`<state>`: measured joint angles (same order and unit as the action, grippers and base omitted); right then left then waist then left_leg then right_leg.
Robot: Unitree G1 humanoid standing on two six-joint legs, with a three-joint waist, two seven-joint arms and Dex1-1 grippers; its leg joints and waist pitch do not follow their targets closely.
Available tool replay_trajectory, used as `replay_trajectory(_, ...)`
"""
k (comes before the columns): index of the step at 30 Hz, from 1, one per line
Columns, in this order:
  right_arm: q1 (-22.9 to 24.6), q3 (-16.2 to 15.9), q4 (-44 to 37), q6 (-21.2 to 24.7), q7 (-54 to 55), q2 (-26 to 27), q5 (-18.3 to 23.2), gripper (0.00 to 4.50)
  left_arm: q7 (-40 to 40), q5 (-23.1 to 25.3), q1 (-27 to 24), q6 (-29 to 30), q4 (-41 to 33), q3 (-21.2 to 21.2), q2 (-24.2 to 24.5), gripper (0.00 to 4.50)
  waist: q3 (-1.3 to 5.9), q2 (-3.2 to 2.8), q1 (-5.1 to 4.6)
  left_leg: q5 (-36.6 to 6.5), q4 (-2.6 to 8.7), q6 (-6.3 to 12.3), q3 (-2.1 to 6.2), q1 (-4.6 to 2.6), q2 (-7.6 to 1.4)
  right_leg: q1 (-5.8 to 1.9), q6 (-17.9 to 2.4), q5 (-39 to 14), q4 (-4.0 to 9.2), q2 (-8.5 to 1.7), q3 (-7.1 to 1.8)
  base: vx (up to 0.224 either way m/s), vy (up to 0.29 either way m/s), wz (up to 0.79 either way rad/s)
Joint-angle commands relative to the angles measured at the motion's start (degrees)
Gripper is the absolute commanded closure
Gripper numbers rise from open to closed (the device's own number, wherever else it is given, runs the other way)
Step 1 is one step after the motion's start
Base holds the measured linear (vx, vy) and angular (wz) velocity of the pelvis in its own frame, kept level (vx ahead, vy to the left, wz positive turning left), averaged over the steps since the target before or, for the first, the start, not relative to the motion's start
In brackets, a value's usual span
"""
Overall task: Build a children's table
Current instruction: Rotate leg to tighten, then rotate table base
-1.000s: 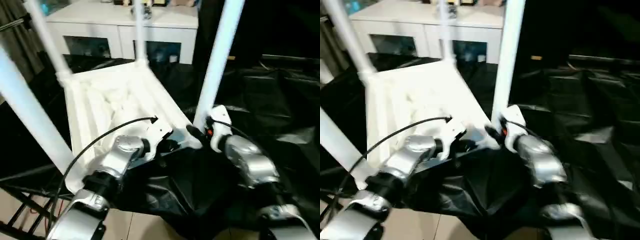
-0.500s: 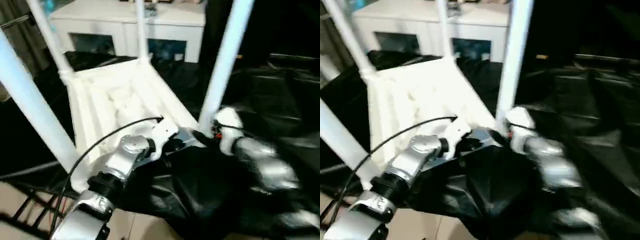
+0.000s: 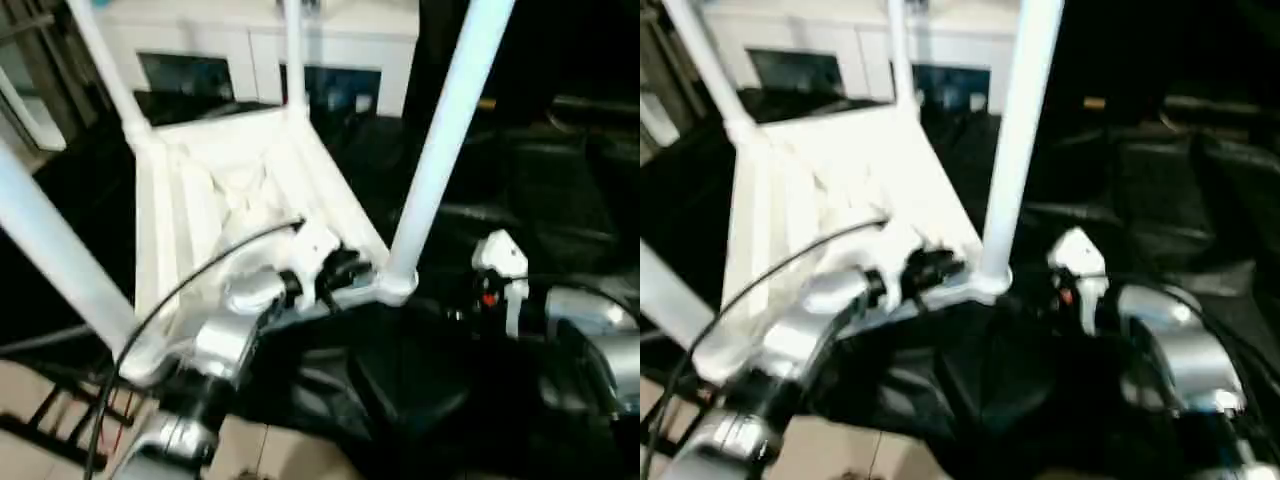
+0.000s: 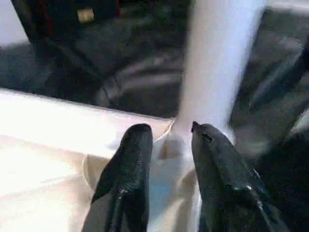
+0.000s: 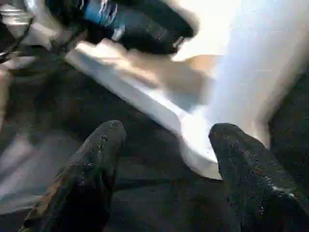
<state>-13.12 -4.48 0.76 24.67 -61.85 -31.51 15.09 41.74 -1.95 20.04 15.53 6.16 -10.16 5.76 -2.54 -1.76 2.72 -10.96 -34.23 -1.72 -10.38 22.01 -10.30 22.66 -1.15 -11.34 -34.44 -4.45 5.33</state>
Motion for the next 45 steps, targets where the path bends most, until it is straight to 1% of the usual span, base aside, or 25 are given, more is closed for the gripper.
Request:
replay_trajectory(1,0.14,-2.42,-1.91,1.67,-0.29,1.10,0.89,1.34,1.24,-1.13,-4.67,5.37,-9.09,-1.08,2.44,2.59,2.95,1.95,0.24,-10.02,4.06,6.24,1.34,-0.74,-4.23,-2.98,-12.56,-12.60,4.38,-4.84,-3.26,0.000,0.000,0.00)
replay_trajectory(2,0.12,-2.48,-1.94,1.77,-0.28,1.21,0.96,1.34,1.26,-1.23,-5.03,5.64,-9.61,-1.12,2.62,2.53,2.85,1.44,0.21,-10.20,4.09,5.53,1.34,-0.63,-3.92,-2.83,-11.77,-14.25,4.52,-4.68,-3.33,0.000,0.000,0.00)
replay_trajectory(3,-0.20,-3.16,-1.88,2.23,-0.36,2.07,1.24,1.34,1.66,-2.62,-8.23,7.73,-13.95,-1.25,3.82,2.43,2.84,1.88,0.21,-10.52,4.00,5.20,1.18,-0.90,-3.87,-2.52,-11.35,-14.86,4.72,-4.49,-3.39,0.000,0.000,0.00)
replay_trajectory(5,-0.34,-3.53,-1.92,2.46,-0.50,2.29,1.38,1.34,1.80,-3.50,-9.79,8.73,-16.13,-1.29,4.36,2.22,2.62,1.59,0.39,-10.65,4.14,4.23,1.23,-0.80,-3.85,-2.50,-10.54,-15.89,4.78,-4.52,-3.47,0.000,0.000,0.00)
replay_trajectory(6,-0.48,-3.89,-1.80,2.40,-0.42,2.54,1.27,1.34,2.07,-4.46,-11.37,9.40,-18.14,-1.38,4.82,2.14,2.64,2.03,0.42,-10.78,4.15,4.02,1.17,-0.94,-3.87,-2.43,-10.28,-16.14,4.84,-4.45,-3.47,0.000,0.000,0.00)
replay_trajectory(7,-0.71,-3.95,-1.44,2.22,-0.04,2.86,1.00,1.34,2.18,-4.89,-12.15,9.64,-18.97,-1.42,5.06,2.07,2.67,1.65,0.87,-10.50,4.13,3.71,1.16,-1.17,-3.92,-2.24,-10.27,-15.31,4.78,-4.46,-3.61,0.000,0.000,0.00)
replay_trajectory(8,-1.47,-4.12,-0.20,1.63,1.25,3.93,0.16,1.34,2.46,-6.16,-14.52,10.31,-21.45,-1.51,5.76,1.97,2.67,2.15,0.88,-10.32,4.13,3.51,1.08,-1.17,-3.93,-2.20,-10.32,-14.90,4.64,-4.42,-3.59,0.000,0.000,0.00)
replay_trajectory(10,-2.44,-4.15,1.43,0.99,2.84,5.18,-0.73,1.34,2.49,-7.00,-16.59,10.57,-23.25,-1.41,6.26,1.76,2.69,1.91,0.74,-9.40,4.32,3.00,1.14,-0.90,-3.83,-2.28,-10.48,-12.69,4.32,-4.24,-3.59,0.000,0.000,0.00)
replay_trajectory(13,-8.18,-3.75,11.12,-1.52,14.33,11.39,-5.48,1.34,1.81,-9.19,-24.51,13.73,-30.49,2.58,8.17,1.61,2.60,2.13,0.33,-9.53,4.45,1.80,1.13,-0.75,-3.72,-2.38,-11.26,-11.63,4.10,-4.37,-3.63,0.000,0.000,0.00)
replay_trajectory(15,-9.57,-3.52,13.46,-1.76,17.22,12.62,-6.30,1.34,1.84,-9.66,-26.15,14.82,-32.16,3.59,9.12,1.36,2.42,2.15,0.07,-10.80,4.55,1.04,1.04,-0.80,-3.52,-2.26,-10.99,-12.57,4.27,-4.10,-3.65,0.000,0.000,0.00)
replay_trajectory(16,-9.80,-3.45,13.90,-1.79,17.64,12.79,-6.39,1.34,1.99,-9.80,-26.45,14.91,-32.41,3.73,9.34,1.28,2.46,2.15,0.10,-11.87,4.47,0.39,0.98,-1.26,-3.55,-1.99,-10.81,-13.44,4.28,-4.09,-3.74,0.000,0.000,0.00)
replay_trajectory(18,-12.87,-2.48,19.64,-2.57,23.15,14.67,-7.65,1.34,4.06,-11.65,-29.95,15.88,-35.42,5.08,12.12,1.18,2.29,2.18,-0.01,-12.97,4.67,-0.34,1.12,-1.09,-3.42,-1.98,-10.57,-15.39,4.19,-4.12,-3.69,0.000,0.000,0.00)
replay_trajectory(20,-13.87,-2.13,21.60,-3.01,24.95,15.17,-8.04,1.34,4.85,-12.37,-31.06,16.17,-36.48,5.33,13.08,0.83,2.34,1.92,0.34,-14.03,4.47,-0.92,0.86,-1.89,-3.48,-1.49,-9.76,-15.91,4.43,-3.94,-3.88,0.000,0.000,0.00)
replay_trajectory(21,-15.75,-1.00,25.03,-2.73,28.79,16.04,-8.40,1.34,6.44,-13.46,-33.01,16.19,-37.89,5.91,14.72,0.79,2.22,1.95,0.40,-14.70,4.62,-1.19,0.80,-1.90,-3.48,-1.50,-9.53,-15.76,4.45,-3.64,-3.94,0.000,0.000,0.00)
replay_trajectory(23,-17.74,0.19,28.75,-2.90,33.26,16.76,-9.06,1.34,7.61,-14.59,-34.96,15.99,-39.04,6.62,16.42,0.72,2.37,2.05,0.13,-14.00,4.77,-1.75,1.04,-1.26,-3.36,-1.99,-9.27,-14.82,3.89,-3.75,-3.92,0.000,0.000,0.00)
replay_trajectory(25,-19.90,1.72,32.94,-3.49,37.59,17.45,-9.48,1.34,9.50,-15.57,-37.06,15.40,-39.51,7.67,18.57,0.49,2.41,2.10,0.10,-14.01,4.64,-1.98,0.82,-1.64,-3.28,-1.72,-9.16,-14.01,3.92,-3.61,-4.04,0.000,0.000,0.00)
replay_trajectory(27,-22.78,3.94,38.70,-4.71,43.48,18.08,-9.71,1.34,12.83,-16.39,-39.82,13.93,-38.52,9.49,21.92,0.33,2.33,2.01,-0.26,-14.24,4.71,-2.15,0.82,-1.33,-3.03,-1.78,-9.31,-14.67,3.73,-3.55,-4.02,0.000,0.000,0.00)
replay_trajectory(29,-23.77,4.73,40.80,-5.31,45.40,18.23,-9.69,1.34,14.10,-16.49,-40.68,13.37,-37.73,10.22,23.16,0.22,2.37,1.85,0.06,-15.19,4.45,-2.60,0.46,-2.13,-3.01,-1.10,-8.82,-14.67,3.83,-3.33,-4.21,0.000,0.000,0.00)
replay_trajectory(31,-24.98,5.14,43.64,-6.59,47.44,17.83,-9.97,1.34,16.49,-15.78,-42.15,12.40,-35.85,10.86,25.85,0.10,2.42,1.94,0.26,-14.66,4.54,-2.79,0.37,-2.16,-3.08,-1.10,-8.51,-12.85,3.58,-3.10,-4.50,0.000,0.000,0.00)
replay_trajectory(32,-26.56,5.72,47.22,-8.50,49.18,17.43,-10.07,1.34,18.05,-15.05,-43.32,11.51,-33.89,11.40,28.24,0.10,2.44,2.00,0.04,-14.30,4.58,-2.66,0.45,-1.61,-2.88,-1.42,-8.60,-12.34,3.23,-3.10,-4.58,0.000,0.000,0.00)
replay_trajectory(34,-28.67,6.29,51.94,-11.36,50.81,16.49,-10.37,1.34,18.53,-13.81,-43.89,9.11,-30.73,12.30,29.95,0.10,2.50,1.88,-0.27,-14.94,4.44,-2.43,0.22,-1.90,-2.73,-1.09,-8.79,-12.60,3.23,-3.00,-4.62,0.000,0.000,0.00)
replay_trajectory(37,-30.23,6.85,55.04,-14.10,49.82,15.59,-10.35,1.34,14.85,-13.31,-41.74,3.39,-28.35,13.46,27.18,0.10,2.51,1.77,0.30,-15.67,4.40,-2.47,0.10,-2.21,-2.92,-1.11,-9.32,-12.08,3.39,-3.19,-4.87,0.000,0.000,0.00)
replay_trajectory(40,-29.82,6.25,54.47,-16.23,46.10,15.01,-11.10,1.34,12.39,-14.75,-39.16,1.24,-29.14,14.02,23.38,0.10,2.61,1.88,0.34,-14.65,4.41,-2.25,0.15,-1.79,-3.01,-1.70,-10.24,-9.23,3.06,-3.29,-4.90,0.000,0.000,0.00)
replay_trajectory(43,-28.86,5.49,53.20,-17.13,43.82,14.65,-11.02,1.34,12.17,-16.32,-37.90,1.15,-30.73,13.97,22.60,0.10,2.90,2.36,0.31,-11.76,4.03,-0.60,0.11,-1.33,-2.88,-2.29,-11.01,-6.35,2.61,-3.47,-4.88,0.000,0.000,0.00)
replay_trajectory(45,-28.01,4.93,52.69,-18.12,42.23,14.23,-10.60,1.34,13.46,-20.35,-36.20,1.13,-31.25,15.95,22.61,0.10,2.93,2.44,0.25,-10.41,3.79,0.40,0.05,-1.16,-2.72,-2.35,-11.51,-6.11,2.53,-3.48,-4.86,0.000,0.000,0.00)
